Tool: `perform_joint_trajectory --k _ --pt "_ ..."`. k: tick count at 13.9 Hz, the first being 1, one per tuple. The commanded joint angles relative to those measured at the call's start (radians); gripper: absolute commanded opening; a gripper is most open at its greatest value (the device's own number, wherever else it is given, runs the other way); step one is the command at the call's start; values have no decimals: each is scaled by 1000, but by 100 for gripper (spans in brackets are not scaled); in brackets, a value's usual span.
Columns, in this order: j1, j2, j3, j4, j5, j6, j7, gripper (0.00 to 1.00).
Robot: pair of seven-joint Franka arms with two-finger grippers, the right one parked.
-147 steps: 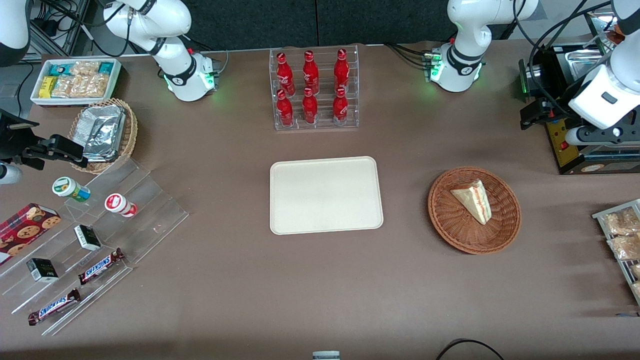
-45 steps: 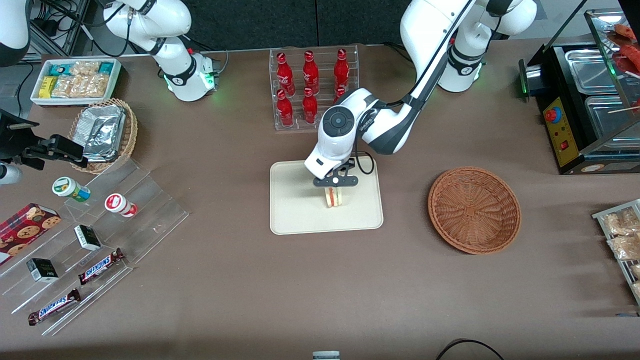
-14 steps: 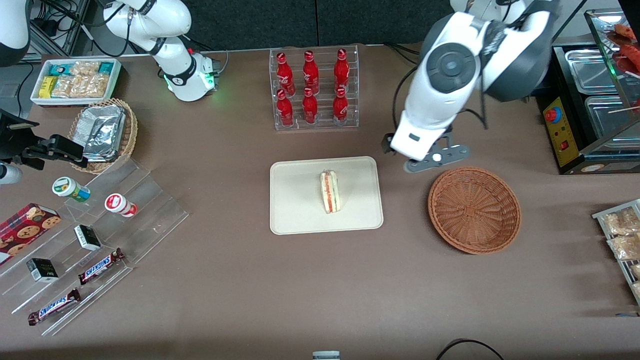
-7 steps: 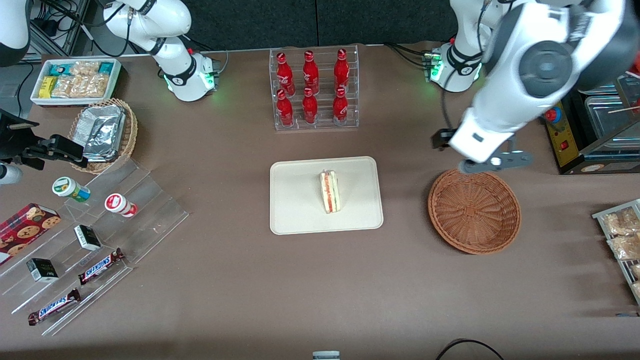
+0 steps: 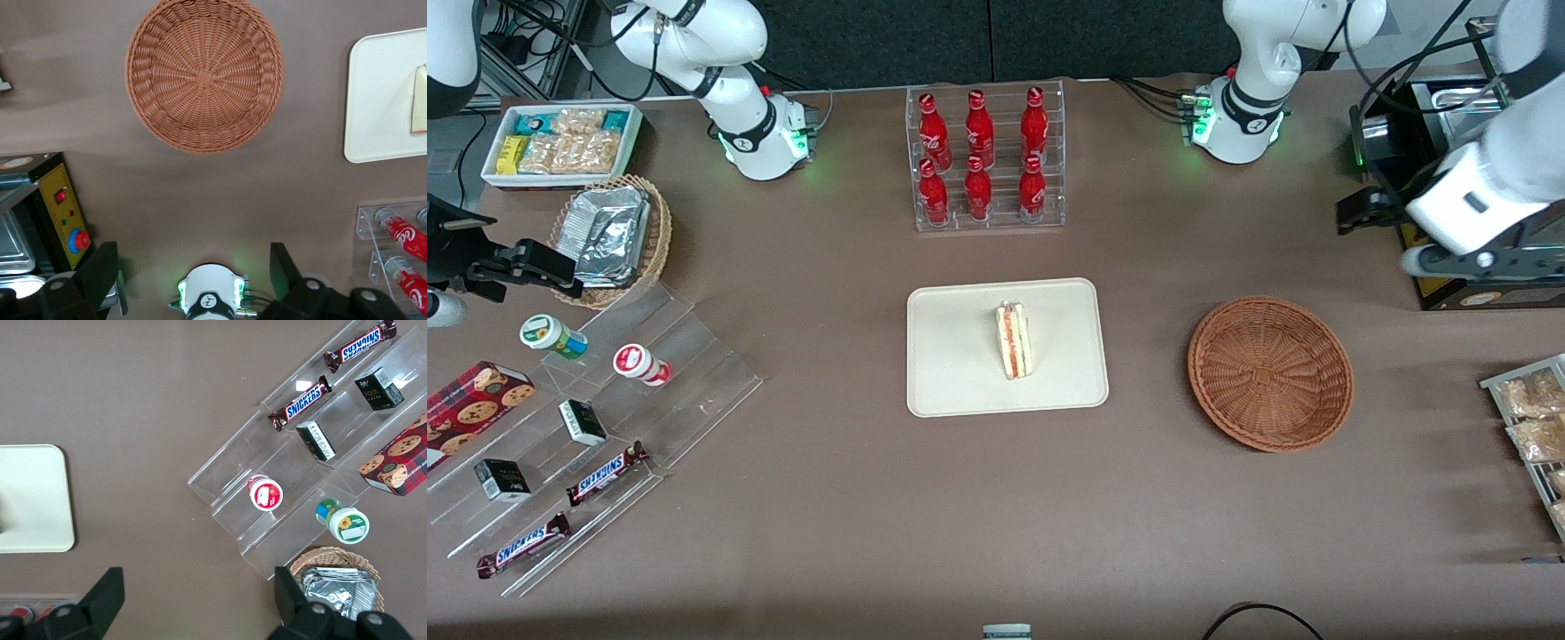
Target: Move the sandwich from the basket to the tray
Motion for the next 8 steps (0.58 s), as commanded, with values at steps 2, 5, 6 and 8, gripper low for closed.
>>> perform_joint_trajectory --k 2,5,6,8 --pt "170 -27 -183 -17 32 -6 21 100" --pt "178 -31 -203 -14 54 -8 15 100" --pt "178 -28 -203 -7 51 -8 21 100" --pt "178 5 -202 32 51 -9 13 100"
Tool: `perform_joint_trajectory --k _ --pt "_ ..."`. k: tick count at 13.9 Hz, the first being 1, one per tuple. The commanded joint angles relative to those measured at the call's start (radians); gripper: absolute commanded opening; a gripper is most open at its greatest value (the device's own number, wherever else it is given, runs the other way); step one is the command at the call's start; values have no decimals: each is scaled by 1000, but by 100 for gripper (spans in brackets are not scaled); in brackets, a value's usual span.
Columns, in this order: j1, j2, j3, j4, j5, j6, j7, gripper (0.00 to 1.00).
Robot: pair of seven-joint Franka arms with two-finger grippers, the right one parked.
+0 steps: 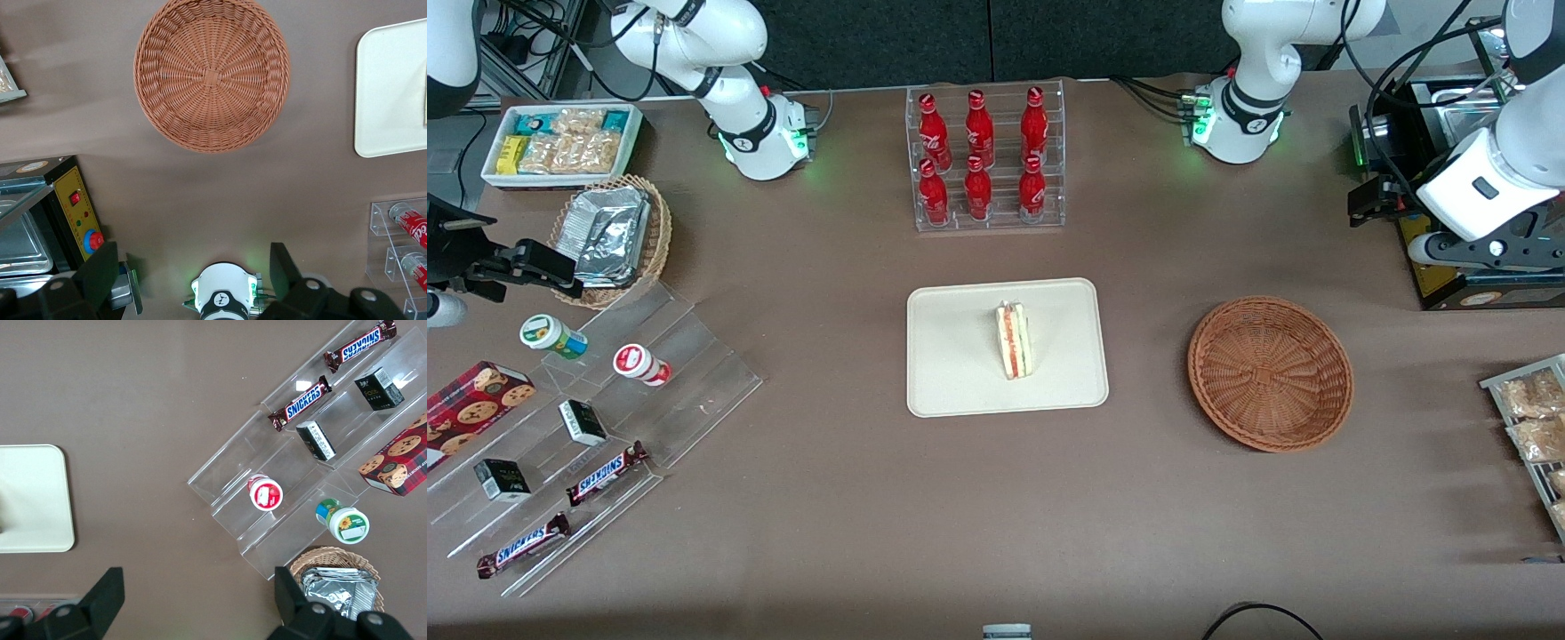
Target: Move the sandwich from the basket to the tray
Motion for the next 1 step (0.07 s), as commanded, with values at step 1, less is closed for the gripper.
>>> perform_joint_trajectory --k 1 --pt "18 18 -15 35 14 -9 -1 100"
